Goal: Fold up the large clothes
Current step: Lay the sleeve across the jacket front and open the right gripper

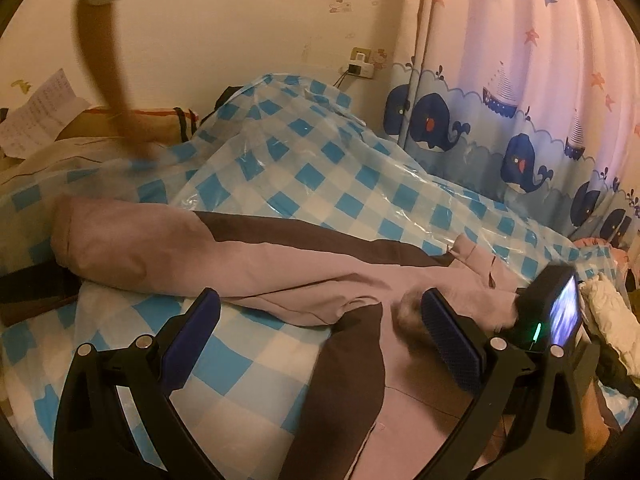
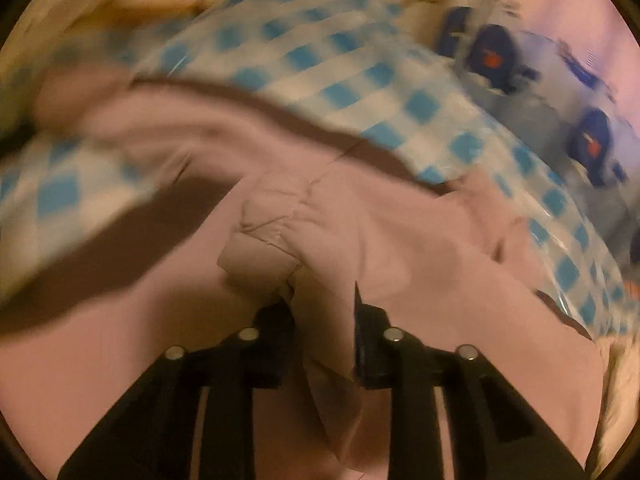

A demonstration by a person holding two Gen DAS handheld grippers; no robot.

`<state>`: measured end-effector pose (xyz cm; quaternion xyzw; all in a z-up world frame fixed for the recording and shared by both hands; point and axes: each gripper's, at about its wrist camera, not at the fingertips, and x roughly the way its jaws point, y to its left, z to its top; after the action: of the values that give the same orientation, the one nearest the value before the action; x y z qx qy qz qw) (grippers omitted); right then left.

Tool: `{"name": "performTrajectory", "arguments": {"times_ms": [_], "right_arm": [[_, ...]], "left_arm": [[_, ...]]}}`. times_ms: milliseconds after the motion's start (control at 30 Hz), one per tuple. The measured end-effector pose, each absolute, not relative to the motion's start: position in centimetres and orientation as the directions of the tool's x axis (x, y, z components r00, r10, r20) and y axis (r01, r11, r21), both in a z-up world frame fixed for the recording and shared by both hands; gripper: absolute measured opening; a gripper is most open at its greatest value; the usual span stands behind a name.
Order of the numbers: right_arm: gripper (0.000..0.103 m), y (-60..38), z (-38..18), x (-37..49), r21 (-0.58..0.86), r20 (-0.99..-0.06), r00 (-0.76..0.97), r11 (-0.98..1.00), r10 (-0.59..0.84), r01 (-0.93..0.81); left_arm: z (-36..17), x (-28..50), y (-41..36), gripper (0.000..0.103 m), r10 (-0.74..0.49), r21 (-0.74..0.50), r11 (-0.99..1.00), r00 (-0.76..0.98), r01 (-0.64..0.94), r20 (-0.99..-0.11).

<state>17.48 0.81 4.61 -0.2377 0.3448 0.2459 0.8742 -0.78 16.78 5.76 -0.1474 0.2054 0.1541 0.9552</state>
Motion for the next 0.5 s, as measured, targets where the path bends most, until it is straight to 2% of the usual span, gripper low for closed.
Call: {"name": "performTrajectory", "arguments": {"times_ms": [133,200,267,300,367,433,500], "right_arm": [[0.023,1.1,7.8,19.6,-0.211,-0.624,0.735,0.849,0.265,-0.485],[0.026,2.6,7.5,20.9,-0.21,-0.632,0.739,0.866,0.234,-0.454],[0.043,4.0,5.3,21.9,-0.189,-0.713,0.668,0.86,0.213,-0.475],[0.06,4.5,3.4,22.6,-0.147,-0.78,0.587,0.847,0.218,-0.511],[0.063,4.4,2.7,22.0,-0.135,-0.792,0.559,0.824,0.244,-0.551],[0.075,2.8,4.7,20.4,-0.099,-0.746,0.579,0.806,0.328,-0.584],[0.079,0.1,7.7,19.1,-0.06,-0.677,0.621,0.811,0.395,-0.581]], "left_arm": [[5.8,-0.9,16.4,0.097,0.228,-0.221,0.911,0.871,-0.349,-0.436],[5.8,-0.8,16.4,0.097,0.224,-0.225,0.911,0.871,-0.347,-0.436],[5.7,-0.7,16.2,0.097,0.219,-0.222,0.913,0.871,-0.341,-0.439],[5.7,-0.6,16.1,0.097,0.216,-0.218,0.916,0.872,-0.337,-0.44],[5.7,-0.5,16.0,0.097,0.212,-0.218,0.918,0.873,-0.333,-0.44],[5.7,-0.5,15.9,0.097,0.204,-0.221,0.92,0.875,-0.325,-0.438],[5.7,-0.6,15.7,0.097,0.201,-0.217,0.922,0.876,-0.321,-0.439]]}}
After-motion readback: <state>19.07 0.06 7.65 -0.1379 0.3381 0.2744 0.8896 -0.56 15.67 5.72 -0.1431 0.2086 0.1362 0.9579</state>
